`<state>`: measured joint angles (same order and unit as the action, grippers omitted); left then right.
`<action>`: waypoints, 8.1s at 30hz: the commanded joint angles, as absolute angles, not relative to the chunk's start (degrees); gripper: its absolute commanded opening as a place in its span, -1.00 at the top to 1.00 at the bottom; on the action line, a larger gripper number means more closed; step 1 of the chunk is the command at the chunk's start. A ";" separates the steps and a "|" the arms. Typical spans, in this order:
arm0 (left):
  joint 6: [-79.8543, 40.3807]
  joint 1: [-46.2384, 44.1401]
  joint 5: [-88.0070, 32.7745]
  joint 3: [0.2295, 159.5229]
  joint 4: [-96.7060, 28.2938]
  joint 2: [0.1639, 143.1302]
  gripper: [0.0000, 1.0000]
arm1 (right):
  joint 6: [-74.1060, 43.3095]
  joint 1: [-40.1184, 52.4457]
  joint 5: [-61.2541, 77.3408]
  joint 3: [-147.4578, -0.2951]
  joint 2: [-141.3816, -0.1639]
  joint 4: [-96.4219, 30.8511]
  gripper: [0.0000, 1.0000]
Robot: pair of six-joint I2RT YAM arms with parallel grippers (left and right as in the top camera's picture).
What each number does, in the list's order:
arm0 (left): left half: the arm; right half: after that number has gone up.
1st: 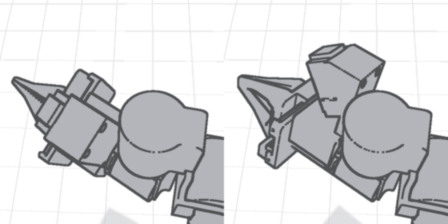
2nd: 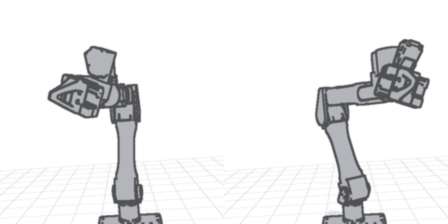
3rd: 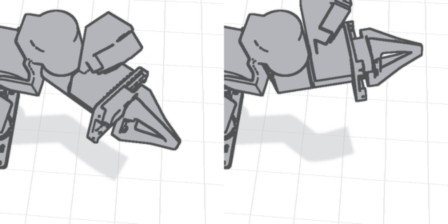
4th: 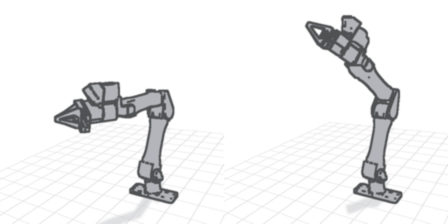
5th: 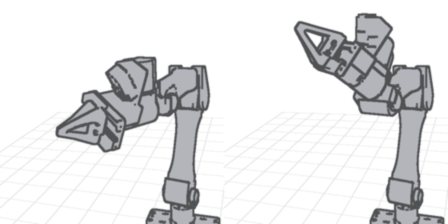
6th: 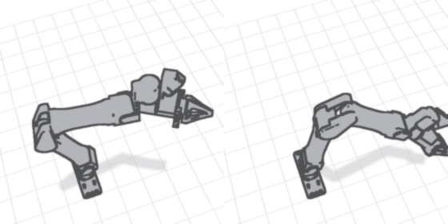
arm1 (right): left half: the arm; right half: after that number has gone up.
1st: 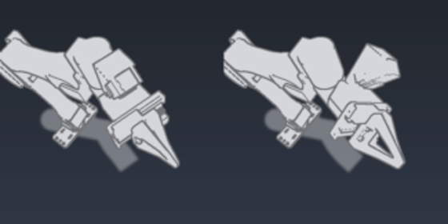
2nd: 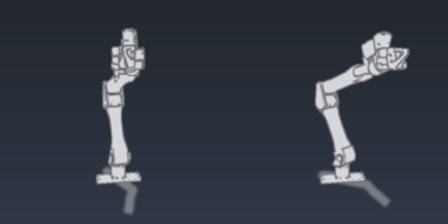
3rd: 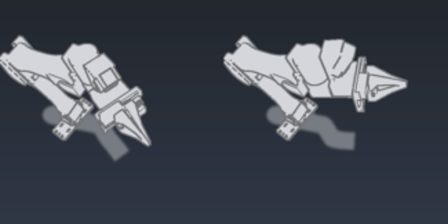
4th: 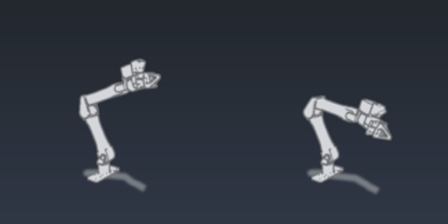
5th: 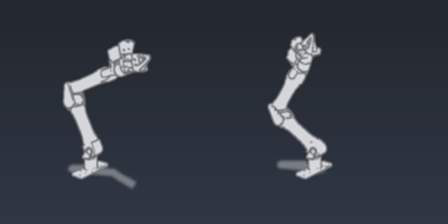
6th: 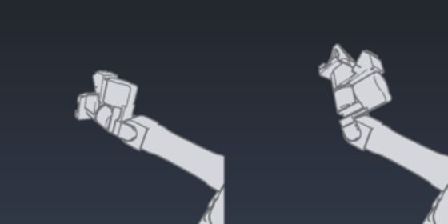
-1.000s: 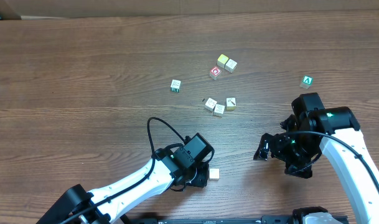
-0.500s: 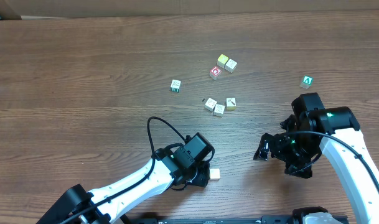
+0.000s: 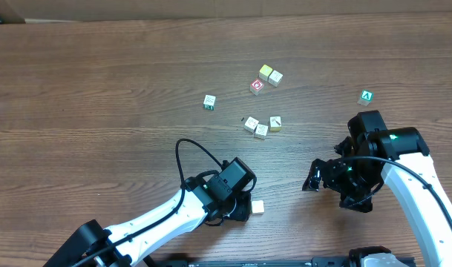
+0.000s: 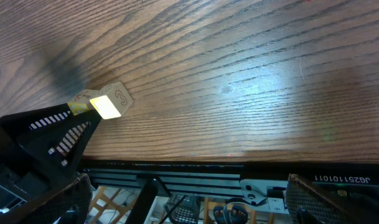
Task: Flip 5 blocks
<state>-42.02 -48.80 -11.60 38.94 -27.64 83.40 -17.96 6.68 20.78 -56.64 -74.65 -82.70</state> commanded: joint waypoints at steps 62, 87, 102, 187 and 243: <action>-5.37 -29.82 -13.45 100.38 -50.06 125.36 -0.43 | -17.58 6.42 21.06 -57.71 -74.65 -83.15 -1.00; -14.33 -29.91 -9.47 100.36 -47.59 130.02 -0.22 | -17.65 6.42 21.08 -57.71 -74.65 -82.65 -1.00; -25.96 -29.85 -3.29 100.36 -53.17 130.02 -0.08 | -17.56 6.42 21.06 -57.71 -74.65 -82.39 -1.00; -52.21 -50.37 1.89 41.45 -37.08 85.41 0.33 | -16.25 6.42 21.06 -57.71 -74.65 -83.02 -1.00; -45.39 -39.42 -6.98 43.31 -50.17 79.55 0.92 | -16.03 6.42 21.06 -57.71 -74.65 -82.00 -1.00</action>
